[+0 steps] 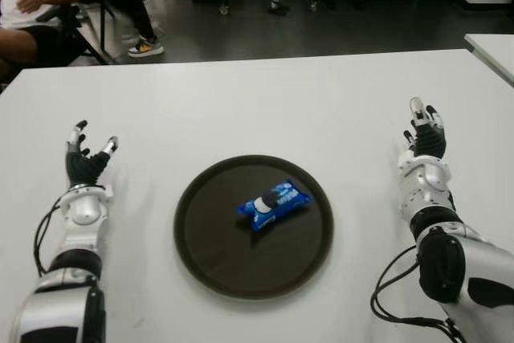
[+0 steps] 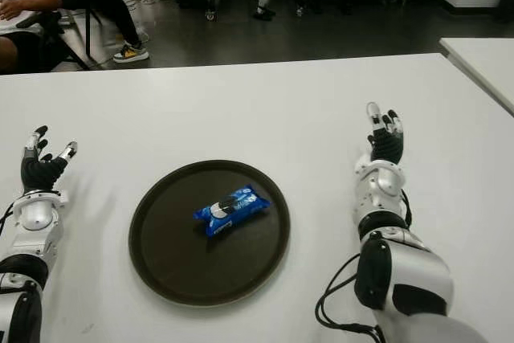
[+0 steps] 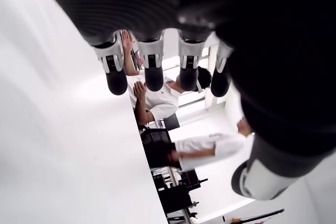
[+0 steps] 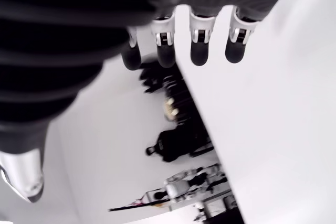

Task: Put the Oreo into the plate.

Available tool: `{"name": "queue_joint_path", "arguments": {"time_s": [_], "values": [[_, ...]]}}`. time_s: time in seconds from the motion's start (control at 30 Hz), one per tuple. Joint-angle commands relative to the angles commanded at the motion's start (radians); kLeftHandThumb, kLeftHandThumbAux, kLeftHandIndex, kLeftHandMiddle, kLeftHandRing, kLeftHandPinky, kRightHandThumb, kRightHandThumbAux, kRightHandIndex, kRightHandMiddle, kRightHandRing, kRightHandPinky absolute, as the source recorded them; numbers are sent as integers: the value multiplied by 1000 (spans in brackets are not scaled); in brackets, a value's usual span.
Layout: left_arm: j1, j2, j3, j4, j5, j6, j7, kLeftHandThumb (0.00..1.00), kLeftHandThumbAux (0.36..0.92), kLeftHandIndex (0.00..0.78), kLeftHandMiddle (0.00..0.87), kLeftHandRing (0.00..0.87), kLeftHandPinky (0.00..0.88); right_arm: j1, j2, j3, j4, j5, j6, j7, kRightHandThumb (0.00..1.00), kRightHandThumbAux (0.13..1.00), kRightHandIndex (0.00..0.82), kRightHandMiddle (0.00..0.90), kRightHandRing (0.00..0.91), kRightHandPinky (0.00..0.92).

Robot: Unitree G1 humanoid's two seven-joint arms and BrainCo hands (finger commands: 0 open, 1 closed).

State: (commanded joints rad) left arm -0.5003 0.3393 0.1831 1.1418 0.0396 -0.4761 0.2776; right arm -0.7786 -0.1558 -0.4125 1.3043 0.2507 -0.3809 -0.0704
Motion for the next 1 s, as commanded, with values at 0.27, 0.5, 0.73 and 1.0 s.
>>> {"name": "queue_joint_path", "arguments": {"time_s": [0.27,0.5,0.73,1.0], "values": [[6,5,-13,-11,14,2,-4,0,678,0,0,0,0,14,18,4,0,-20,-19,8,0,608,0,0,0,0],[13,6,-17,-28,18,11,-1,0,663,0,0,0,0,20,15,40,0,-66,-17,5,0,613,0,0,0,0],[13,-1,-9,-33,12,19,10,0,672,0,0,0,0,29,5,82,-1,-121,-19,-1,0,617,0,0,0,0],[22,-3,-14,-42,22,11,28,0,673,0,0,0,0,38,0,125,-10,-179,-50,-23,0,613,0,0,0,0]]}}
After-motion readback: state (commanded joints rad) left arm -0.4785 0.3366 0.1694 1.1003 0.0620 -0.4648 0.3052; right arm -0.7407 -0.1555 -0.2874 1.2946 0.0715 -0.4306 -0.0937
